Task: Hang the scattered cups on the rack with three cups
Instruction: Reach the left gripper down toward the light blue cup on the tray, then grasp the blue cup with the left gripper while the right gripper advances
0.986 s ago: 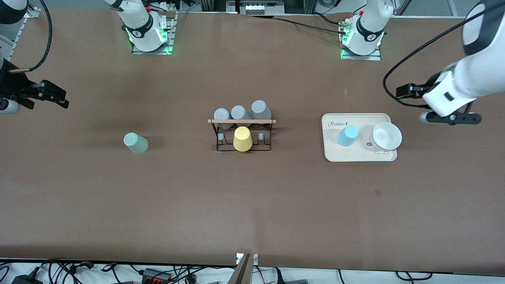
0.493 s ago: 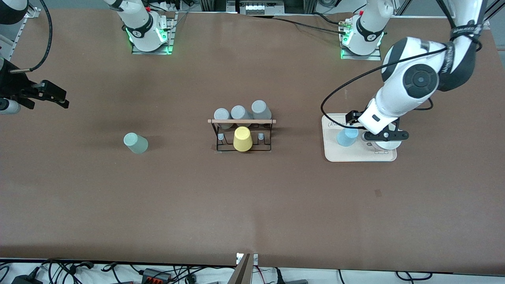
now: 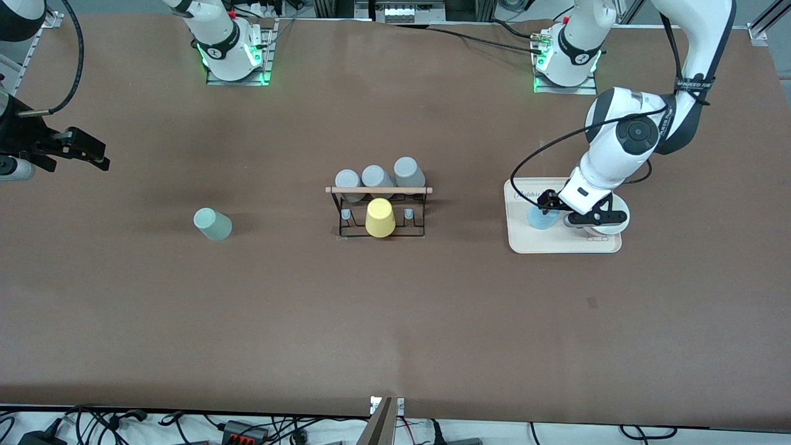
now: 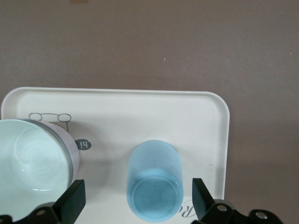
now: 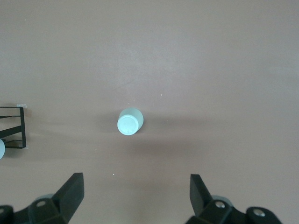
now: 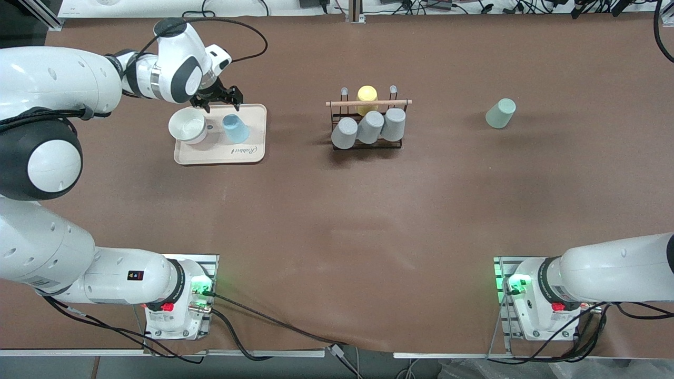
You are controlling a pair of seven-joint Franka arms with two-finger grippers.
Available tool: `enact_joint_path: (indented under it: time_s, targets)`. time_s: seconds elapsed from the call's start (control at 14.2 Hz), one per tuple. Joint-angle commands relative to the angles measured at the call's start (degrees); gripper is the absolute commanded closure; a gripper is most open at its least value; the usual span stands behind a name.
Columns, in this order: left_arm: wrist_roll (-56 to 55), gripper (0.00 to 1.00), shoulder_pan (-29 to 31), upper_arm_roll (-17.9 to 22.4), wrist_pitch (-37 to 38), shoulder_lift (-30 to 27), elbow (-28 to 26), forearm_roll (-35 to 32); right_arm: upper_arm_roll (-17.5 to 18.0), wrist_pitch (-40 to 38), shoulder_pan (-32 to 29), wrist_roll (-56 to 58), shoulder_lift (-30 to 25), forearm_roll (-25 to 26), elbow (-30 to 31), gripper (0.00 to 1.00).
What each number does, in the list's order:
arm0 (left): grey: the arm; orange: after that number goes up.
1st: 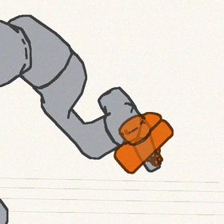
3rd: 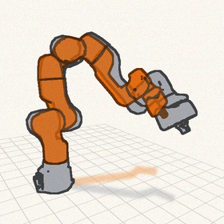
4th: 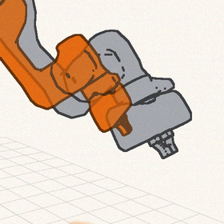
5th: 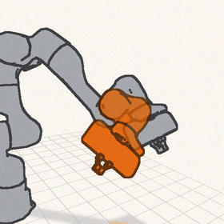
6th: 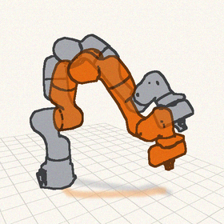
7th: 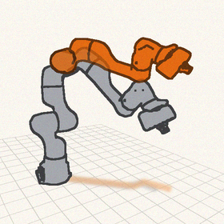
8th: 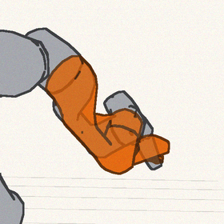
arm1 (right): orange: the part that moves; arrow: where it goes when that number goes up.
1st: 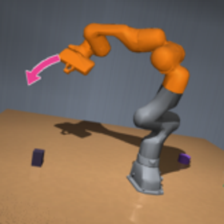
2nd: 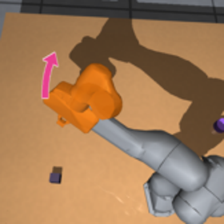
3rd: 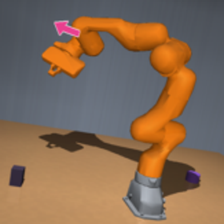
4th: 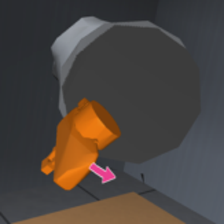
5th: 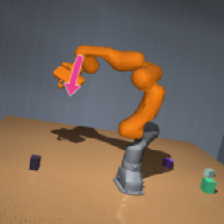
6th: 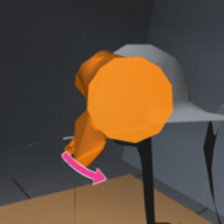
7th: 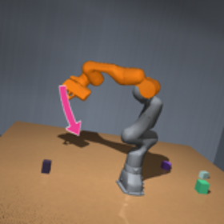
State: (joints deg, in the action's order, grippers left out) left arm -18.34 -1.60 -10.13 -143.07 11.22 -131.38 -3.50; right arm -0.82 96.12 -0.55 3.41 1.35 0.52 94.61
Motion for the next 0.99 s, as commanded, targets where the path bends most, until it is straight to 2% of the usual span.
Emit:
enact_joint_path:
  time_s: [0.0,0.35,0.77,0.85,0.92]
  targets:
    - [-0.38,0.0,-0.07,-0.5,-1.07,1.17,-0.01,-0.98,0.29,-0.05,-0.07,0.11,0.23,-0.43,0.67,0.0]
    - [-0.38,0.0,-0.07,-0.5,-3.0,3.45,-0.19,-0.98,0.38,-0.14,-0.06,0.28,0.32,-0.43,0.58,0.0]
    - [-0.21,0.0,-0.24,-0.5,-8.19,5.39,-3.0,-1.25,0.38,0.38,-0.33,0.19,1.02,-0.25,0.32,0.0]
    - [-0.21,0.08,-0.24,-0.59,-8.19,5.57,-3.18,-1.25,0.38,0.38,-0.24,0.11,1.55,-0.34,0.14,0.0]
    - [-0.21,0.25,-0.24,-0.51,-8.19,5.57,-3.35,-1.25,0.38,0.3,-0.24,0.11,1.9,-0.34,0.14,0.0]
